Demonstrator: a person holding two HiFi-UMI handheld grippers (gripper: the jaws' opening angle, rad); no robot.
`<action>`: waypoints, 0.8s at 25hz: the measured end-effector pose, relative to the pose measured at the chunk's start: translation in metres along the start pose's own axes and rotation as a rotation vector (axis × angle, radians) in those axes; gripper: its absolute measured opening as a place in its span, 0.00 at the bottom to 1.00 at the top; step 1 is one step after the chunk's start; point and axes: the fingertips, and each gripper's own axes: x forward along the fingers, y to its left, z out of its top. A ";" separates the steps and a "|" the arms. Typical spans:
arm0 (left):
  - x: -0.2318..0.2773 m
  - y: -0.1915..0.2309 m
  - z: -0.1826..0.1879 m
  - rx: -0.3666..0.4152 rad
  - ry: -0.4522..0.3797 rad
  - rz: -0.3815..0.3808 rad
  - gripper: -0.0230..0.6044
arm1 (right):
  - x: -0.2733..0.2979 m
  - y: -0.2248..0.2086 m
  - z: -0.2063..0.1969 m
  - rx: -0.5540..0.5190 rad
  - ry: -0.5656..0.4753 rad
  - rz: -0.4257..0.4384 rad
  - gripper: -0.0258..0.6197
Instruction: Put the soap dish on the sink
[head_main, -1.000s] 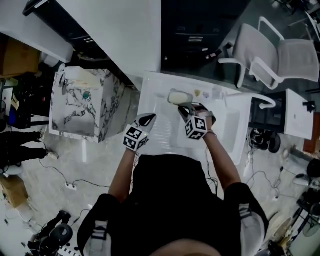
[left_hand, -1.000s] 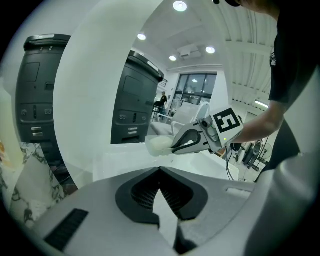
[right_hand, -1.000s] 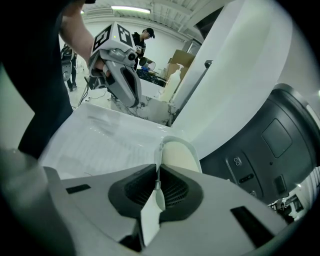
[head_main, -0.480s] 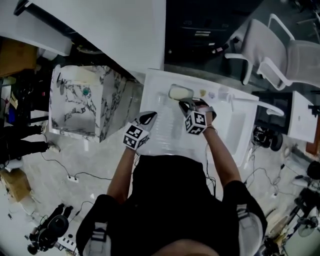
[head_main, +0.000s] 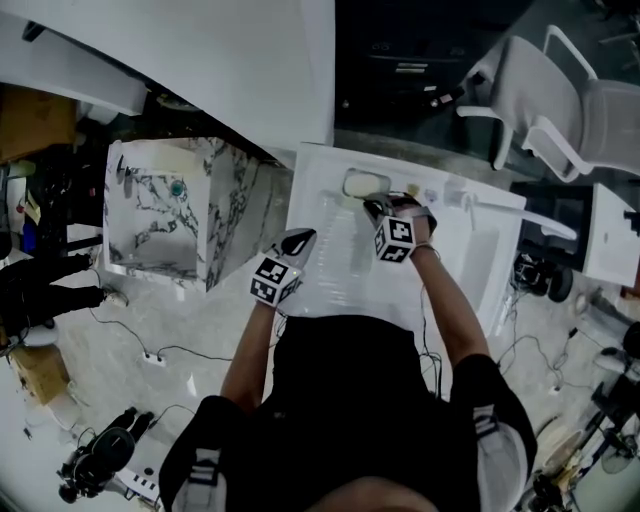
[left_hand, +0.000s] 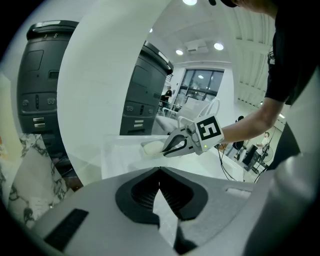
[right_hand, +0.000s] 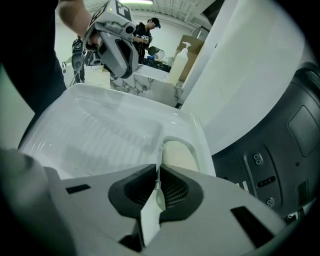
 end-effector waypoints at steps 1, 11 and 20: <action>0.000 0.000 0.000 0.000 0.000 0.002 0.04 | 0.001 -0.001 -0.001 -0.006 0.003 -0.001 0.06; -0.002 -0.005 -0.003 -0.001 0.000 0.007 0.04 | 0.017 -0.004 -0.009 -0.008 0.024 -0.010 0.07; -0.002 -0.013 -0.001 0.002 -0.006 0.004 0.04 | 0.015 -0.008 -0.010 0.003 0.031 -0.030 0.09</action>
